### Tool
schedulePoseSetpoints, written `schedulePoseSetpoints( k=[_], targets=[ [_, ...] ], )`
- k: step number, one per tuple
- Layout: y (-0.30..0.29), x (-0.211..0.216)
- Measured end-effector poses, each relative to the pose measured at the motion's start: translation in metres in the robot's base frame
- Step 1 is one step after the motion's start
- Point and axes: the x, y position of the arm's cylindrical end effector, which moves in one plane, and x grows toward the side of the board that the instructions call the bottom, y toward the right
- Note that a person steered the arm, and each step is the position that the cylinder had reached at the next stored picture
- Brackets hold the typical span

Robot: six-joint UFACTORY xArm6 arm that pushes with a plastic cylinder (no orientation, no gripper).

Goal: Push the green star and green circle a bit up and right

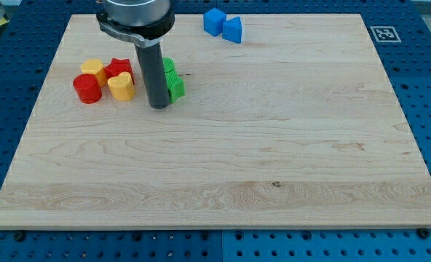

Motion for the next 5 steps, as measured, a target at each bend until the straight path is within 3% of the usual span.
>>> schedulePoseSetpoints(
  k=[1,2,3,5],
  targets=[
    [0.017,-0.004],
    [-0.012,-0.005],
    [-0.032,-0.033],
    [-0.026,-0.046]
  ],
)
